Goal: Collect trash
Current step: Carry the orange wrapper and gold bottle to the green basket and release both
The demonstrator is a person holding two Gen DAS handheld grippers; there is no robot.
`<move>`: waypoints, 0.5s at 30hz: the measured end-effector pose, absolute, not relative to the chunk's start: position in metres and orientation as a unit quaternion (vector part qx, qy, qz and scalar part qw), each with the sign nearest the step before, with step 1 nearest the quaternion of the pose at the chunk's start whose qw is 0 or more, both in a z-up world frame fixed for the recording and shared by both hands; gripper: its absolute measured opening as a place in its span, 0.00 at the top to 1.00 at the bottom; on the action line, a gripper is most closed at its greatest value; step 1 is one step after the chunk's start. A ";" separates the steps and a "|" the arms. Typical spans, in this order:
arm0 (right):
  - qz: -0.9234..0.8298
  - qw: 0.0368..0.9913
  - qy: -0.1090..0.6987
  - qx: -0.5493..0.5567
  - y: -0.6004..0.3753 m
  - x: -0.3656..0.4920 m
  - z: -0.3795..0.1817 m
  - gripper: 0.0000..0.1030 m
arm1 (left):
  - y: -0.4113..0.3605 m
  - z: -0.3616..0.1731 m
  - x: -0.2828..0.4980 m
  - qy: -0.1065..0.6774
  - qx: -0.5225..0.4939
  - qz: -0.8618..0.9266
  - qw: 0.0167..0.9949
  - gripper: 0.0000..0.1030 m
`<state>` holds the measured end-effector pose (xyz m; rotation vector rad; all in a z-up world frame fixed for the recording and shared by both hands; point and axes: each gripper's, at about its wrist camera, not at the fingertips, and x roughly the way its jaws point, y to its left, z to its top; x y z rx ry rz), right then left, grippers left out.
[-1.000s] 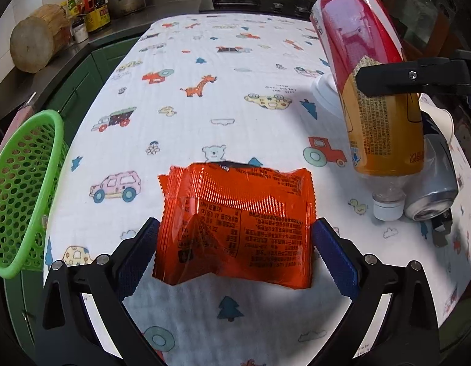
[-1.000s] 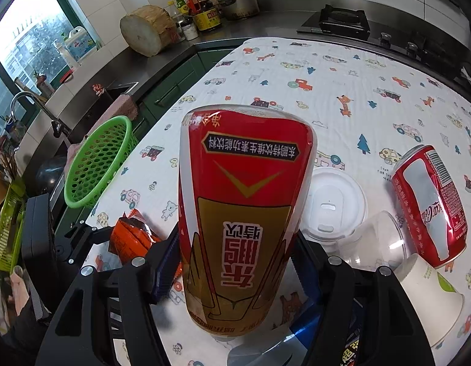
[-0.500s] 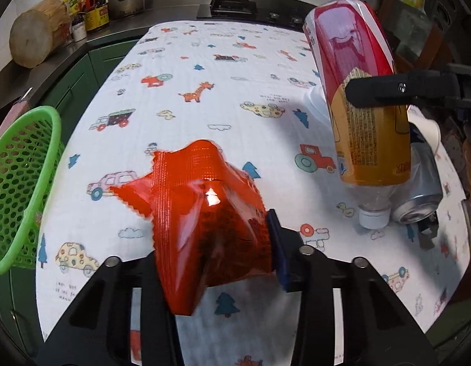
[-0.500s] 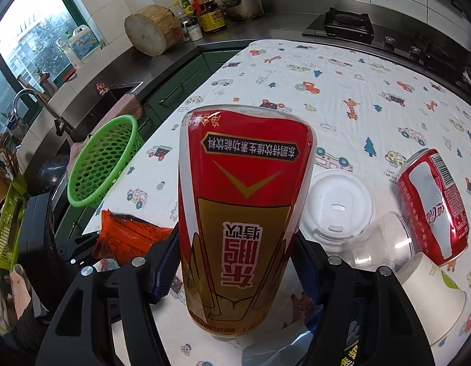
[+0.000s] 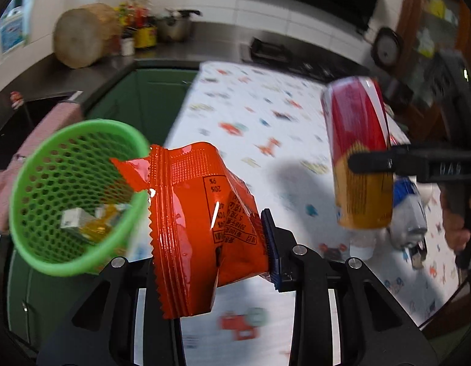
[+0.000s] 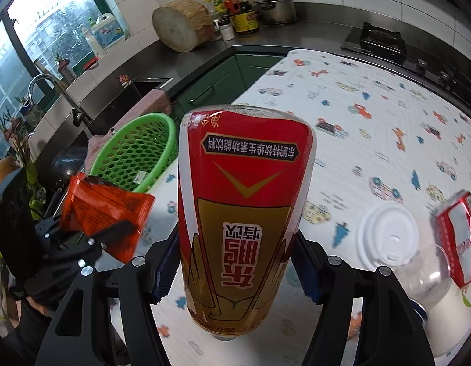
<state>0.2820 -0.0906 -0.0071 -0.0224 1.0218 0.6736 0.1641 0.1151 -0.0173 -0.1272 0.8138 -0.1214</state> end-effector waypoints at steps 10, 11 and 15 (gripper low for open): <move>0.356 0.802 0.479 -0.015 -0.007 0.289 -0.002 0.38 | 0.235 -0.013 0.182 0.384 -0.086 0.056 0.918 0.69; 0.362 0.799 0.479 -0.016 0.002 0.288 -0.002 0.38 | 0.245 -0.016 0.185 0.386 -0.088 0.065 0.916 0.69; 0.383 0.790 0.479 -0.023 0.041 0.291 -0.005 0.38 | 0.277 -0.030 0.196 0.398 -0.090 0.095 0.908 0.68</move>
